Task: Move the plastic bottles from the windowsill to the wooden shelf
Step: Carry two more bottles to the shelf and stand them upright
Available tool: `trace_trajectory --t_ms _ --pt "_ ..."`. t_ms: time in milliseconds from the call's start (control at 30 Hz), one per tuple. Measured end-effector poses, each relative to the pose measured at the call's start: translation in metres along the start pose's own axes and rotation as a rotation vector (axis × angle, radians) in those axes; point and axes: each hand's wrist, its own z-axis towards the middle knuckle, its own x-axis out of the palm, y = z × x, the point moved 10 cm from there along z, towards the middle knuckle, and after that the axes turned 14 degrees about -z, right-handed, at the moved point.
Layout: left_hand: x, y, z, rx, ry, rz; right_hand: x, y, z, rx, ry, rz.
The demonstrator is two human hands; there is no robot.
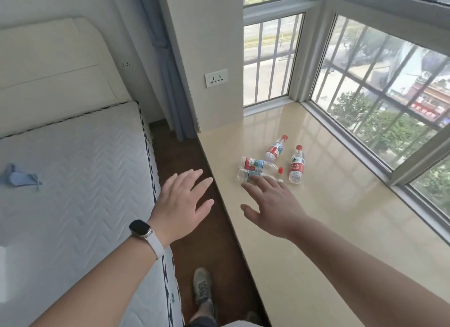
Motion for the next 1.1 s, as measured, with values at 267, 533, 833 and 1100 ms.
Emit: trace_trajectory --t_ms 267,533,833,1100 --pt "0.003 0.091 0.040 0.008 0.006 -0.031 -0.001 0.025 0.093 0.017 0.017 -0.021" --pt "-0.017 0.218 0.085 -0.031 -0.030 -0.090 -0.019 0.065 0.210 0.025 -0.019 -0.071" --pt "-0.013 0.276 0.128 0.010 -0.002 -0.140 -0.014 0.082 0.276 0.051 0.015 -0.093" --pt "0.007 0.289 0.176 0.046 0.035 -0.181 0.005 0.058 0.316 0.103 0.061 -0.068"
